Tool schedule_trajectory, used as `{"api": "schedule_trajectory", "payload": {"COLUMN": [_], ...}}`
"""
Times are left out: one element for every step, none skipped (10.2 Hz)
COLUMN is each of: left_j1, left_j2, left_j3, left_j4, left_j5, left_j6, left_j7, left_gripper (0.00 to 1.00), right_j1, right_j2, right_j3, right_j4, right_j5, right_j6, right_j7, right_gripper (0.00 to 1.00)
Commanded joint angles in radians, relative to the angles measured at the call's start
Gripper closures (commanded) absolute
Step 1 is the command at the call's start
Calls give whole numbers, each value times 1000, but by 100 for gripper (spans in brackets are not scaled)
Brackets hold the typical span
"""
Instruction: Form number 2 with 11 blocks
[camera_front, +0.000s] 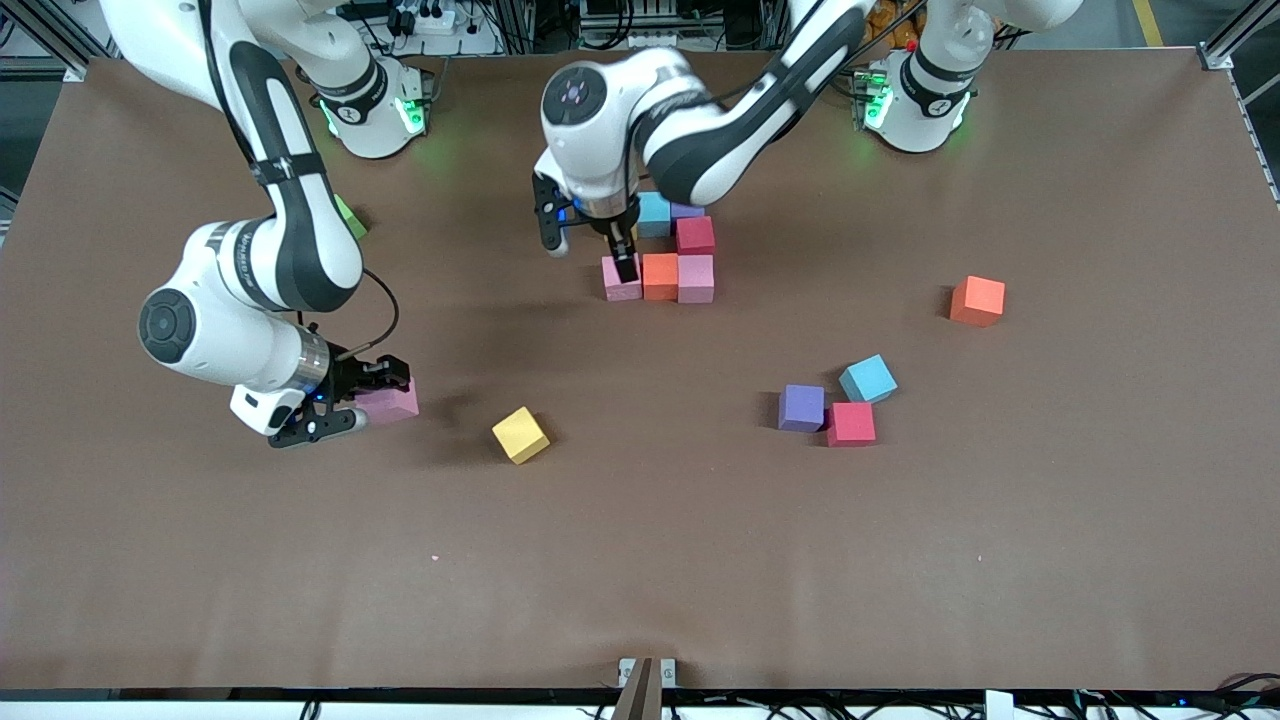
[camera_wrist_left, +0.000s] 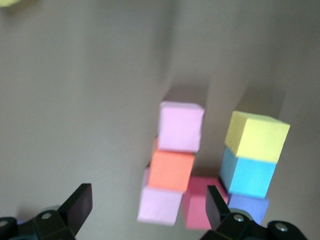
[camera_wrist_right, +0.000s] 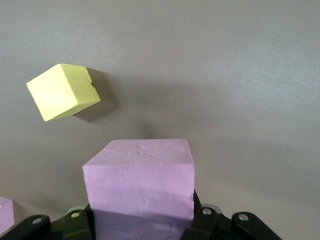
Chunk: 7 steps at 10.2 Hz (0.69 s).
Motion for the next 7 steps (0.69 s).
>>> {"api": "schedule_trajectory", "payload": {"left_j1": [117,186,246,313,385,450,485], "left_j2": [-108,-119,-126,-128,-120,-114,-102], "left_j3": [3,3,3,4,4,4,4], "left_j4": [-29,-25,-5,6,27,27,29], "left_j5": [-4,-2,-2,-2,-2,-2,-4], "left_j6": [-53,-54,-58,-58,-59,-59,-58], "left_j7": [1,4,4,4,4,4,-5], "left_gripper": [0,0,0,0,0,0,0], "right_j1": [61,102,156,219,269,308,352], "right_j2": [-52,-61,-65,-60,-51,-48,-34], "right_j3": [-3,-2,-2,-2,1,6,7], "right_j4": [-32,-34,-32,-23,-8,2,21], "right_j5": [-51,-98,-135,-165,-192,-196,-188], "right_j6": [-16,-16,-16,-11,-8,-8,-8], "right_j7": [134,237,346,453,542,605,671], "right_gripper": [81,81,81,81,81,81,81]}}
